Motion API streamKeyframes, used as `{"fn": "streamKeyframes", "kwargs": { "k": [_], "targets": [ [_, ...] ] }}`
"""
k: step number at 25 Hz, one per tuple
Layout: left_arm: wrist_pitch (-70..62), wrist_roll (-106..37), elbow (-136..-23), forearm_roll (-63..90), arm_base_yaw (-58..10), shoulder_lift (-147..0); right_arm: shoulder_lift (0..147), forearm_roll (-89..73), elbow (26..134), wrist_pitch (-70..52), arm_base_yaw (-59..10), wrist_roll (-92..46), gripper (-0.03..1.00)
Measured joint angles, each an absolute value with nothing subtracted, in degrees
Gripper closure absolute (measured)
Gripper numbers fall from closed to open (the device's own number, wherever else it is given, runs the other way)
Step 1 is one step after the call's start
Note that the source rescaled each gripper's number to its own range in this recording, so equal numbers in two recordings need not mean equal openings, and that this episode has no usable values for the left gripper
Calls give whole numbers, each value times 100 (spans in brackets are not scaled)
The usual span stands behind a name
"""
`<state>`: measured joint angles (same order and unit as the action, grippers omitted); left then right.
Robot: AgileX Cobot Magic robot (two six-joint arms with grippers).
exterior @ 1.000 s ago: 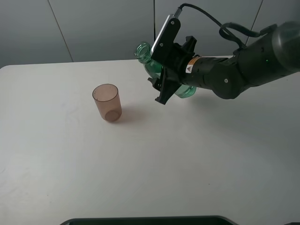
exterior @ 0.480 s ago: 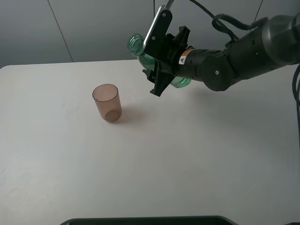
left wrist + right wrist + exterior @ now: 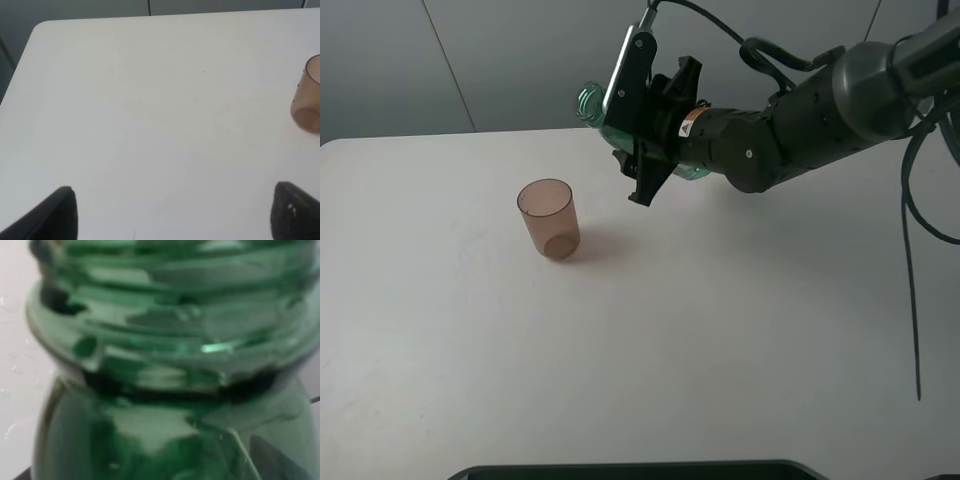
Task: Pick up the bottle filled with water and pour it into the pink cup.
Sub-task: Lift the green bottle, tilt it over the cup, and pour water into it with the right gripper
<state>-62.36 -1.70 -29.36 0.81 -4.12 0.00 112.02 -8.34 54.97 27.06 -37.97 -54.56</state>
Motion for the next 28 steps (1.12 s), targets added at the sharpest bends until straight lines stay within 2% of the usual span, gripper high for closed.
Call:
{"fn": "streamKeyframes", "kwargs": {
  "k": [28],
  "targets": [
    [-6236, -170, -2936, 61, -412, 0, 11211, -3790, 5624, 3634, -4437, -8880, 96]
  ]
}}
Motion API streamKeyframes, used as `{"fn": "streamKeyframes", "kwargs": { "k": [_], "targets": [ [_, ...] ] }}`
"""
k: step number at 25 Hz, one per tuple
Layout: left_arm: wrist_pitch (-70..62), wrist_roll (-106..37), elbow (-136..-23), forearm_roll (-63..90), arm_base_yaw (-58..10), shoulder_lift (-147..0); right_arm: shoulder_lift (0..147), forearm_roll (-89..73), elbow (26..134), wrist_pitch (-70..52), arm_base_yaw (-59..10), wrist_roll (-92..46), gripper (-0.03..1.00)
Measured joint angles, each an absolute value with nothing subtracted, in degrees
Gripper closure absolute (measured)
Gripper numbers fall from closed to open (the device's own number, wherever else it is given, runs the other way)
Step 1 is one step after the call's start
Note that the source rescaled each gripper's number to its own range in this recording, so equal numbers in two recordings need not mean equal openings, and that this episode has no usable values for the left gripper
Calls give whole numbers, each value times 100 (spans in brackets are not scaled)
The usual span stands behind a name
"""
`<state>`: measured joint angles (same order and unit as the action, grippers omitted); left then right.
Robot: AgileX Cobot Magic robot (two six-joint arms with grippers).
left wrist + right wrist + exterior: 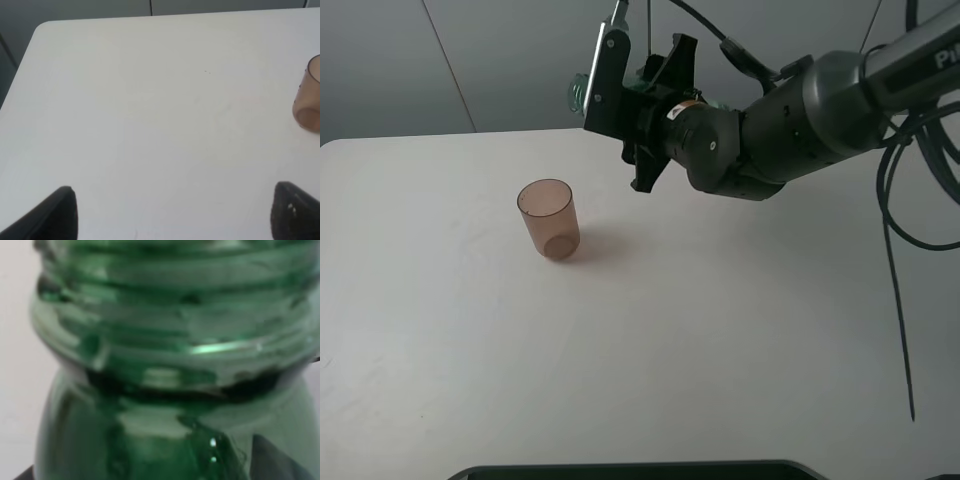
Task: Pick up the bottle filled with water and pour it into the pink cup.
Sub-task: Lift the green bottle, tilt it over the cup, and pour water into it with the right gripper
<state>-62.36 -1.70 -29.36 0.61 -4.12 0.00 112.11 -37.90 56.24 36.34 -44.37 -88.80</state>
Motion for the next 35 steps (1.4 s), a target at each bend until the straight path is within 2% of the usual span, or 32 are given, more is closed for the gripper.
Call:
{"fn": "streamKeyframes", "kwargs": {
  "k": [7, 35],
  "targets": [
    [-6236, -170, -2936, 61, -412, 0, 11306, -4058, 5624, 3761, -4589, -9552, 96],
    [-6236, -179, -2936, 0, -412, 0, 11436, -4170, 5711, 3778, -4727, -10205, 96]
  ]
}}
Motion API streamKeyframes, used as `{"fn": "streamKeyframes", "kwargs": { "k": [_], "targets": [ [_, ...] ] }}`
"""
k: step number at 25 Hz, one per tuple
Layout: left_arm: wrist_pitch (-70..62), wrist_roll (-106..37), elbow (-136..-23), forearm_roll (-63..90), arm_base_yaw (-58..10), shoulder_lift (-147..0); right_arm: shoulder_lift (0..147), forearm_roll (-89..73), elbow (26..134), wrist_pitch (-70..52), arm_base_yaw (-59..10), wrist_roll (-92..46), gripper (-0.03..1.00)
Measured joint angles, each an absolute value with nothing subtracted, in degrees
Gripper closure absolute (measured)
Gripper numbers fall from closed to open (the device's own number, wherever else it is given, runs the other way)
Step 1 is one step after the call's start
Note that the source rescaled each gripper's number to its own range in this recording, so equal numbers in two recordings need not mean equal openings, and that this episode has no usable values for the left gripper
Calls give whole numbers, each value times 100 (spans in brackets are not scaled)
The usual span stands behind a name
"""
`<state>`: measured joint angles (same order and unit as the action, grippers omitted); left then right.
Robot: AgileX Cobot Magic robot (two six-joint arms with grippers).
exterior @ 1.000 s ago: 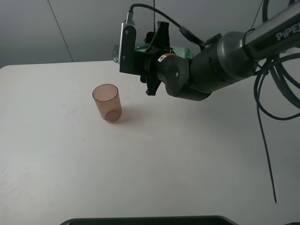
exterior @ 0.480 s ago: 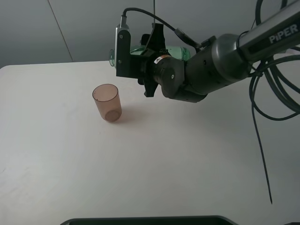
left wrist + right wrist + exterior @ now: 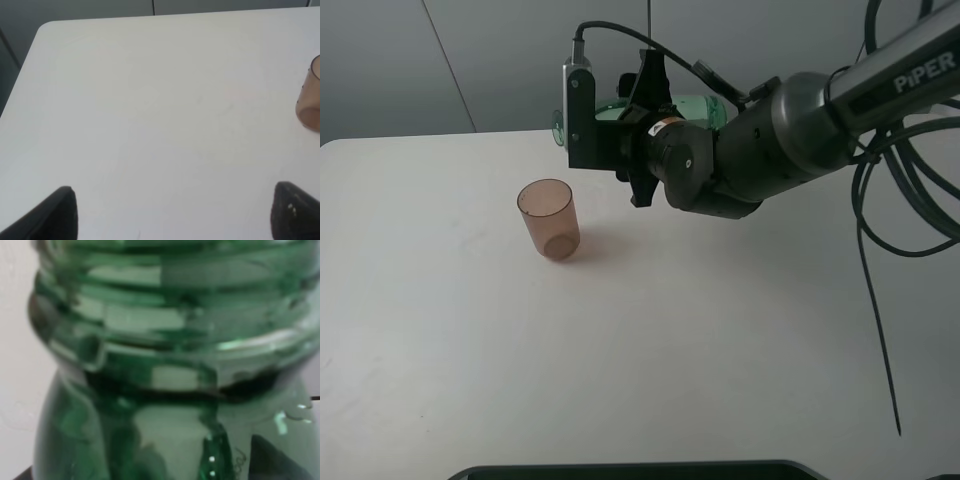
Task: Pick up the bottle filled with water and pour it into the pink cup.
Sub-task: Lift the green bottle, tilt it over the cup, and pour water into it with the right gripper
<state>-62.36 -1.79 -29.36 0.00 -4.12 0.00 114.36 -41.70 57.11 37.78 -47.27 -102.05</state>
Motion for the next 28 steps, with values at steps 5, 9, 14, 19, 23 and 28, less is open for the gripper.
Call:
{"fn": "streamKeyframes", "kwargs": {
  "k": [5, 9, 14, 19, 23, 28],
  "targets": [
    [-6236, -179, -2936, 0, -412, 0, 11436, -4158, 5747, 3757, -4796, -10229, 96],
    [-6236, -179, -2936, 0, -412, 0, 11449, -4134, 5809, 3704, -4834, -10353, 96],
    [-6236, -179, -2936, 0, -412, 0, 11614, -4123, 5845, 3701, -4844, -10625, 96],
    [-6236, -179, -2936, 0, -412, 0, 11767, -4118, 5880, 3670, -4849, -10677, 96],
    [-6236, -179, -2936, 0, -412, 0, 11780, -4118, 6016, 3660, -4849, -10699, 97],
    [-6236, -179, -2936, 0, -412, 0, 11789, -4052, 6105, 3660, -4849, -10699, 97]
  ]
}}
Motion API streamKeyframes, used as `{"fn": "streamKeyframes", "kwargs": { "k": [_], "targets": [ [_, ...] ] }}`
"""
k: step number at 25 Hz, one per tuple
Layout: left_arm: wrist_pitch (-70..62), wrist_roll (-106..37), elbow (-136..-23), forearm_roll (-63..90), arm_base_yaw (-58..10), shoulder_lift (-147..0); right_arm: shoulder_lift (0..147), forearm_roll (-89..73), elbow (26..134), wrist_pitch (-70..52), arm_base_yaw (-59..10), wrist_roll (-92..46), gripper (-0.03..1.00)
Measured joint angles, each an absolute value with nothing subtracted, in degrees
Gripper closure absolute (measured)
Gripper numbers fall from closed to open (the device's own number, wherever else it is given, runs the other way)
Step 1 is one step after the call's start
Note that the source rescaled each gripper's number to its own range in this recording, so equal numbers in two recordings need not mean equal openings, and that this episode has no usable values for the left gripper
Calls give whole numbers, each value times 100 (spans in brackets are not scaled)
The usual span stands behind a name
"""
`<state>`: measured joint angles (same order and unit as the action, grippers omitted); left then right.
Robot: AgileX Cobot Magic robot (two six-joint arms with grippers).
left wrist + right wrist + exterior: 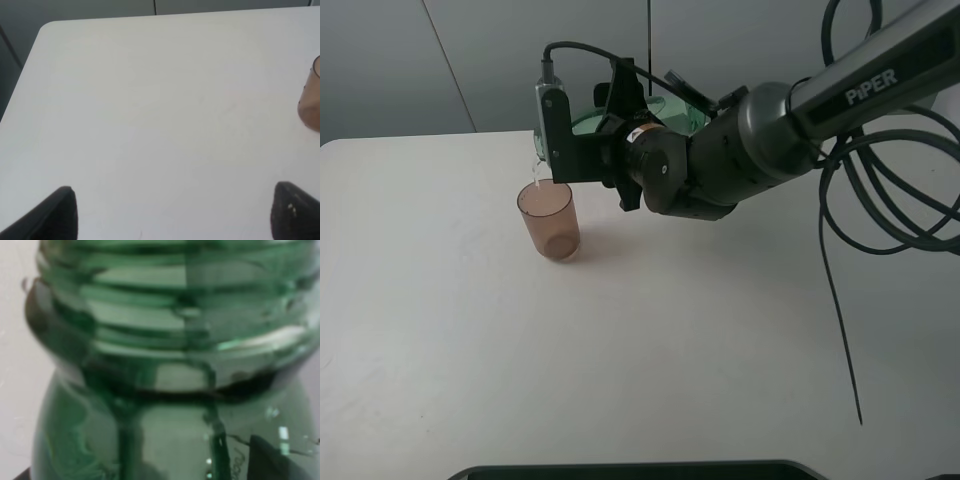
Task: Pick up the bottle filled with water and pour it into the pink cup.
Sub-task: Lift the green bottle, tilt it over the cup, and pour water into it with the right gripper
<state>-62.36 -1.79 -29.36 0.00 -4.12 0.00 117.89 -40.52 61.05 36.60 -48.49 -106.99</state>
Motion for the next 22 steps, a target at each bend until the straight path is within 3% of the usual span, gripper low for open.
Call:
{"fn": "streamKeyframes", "kwargs": {
  "k": [22],
  "targets": [
    [-6236, -179, -2936, 0, -412, 0, 11789, -3995, 6105, 3649, -4849, -11150, 97]
  ]
}}
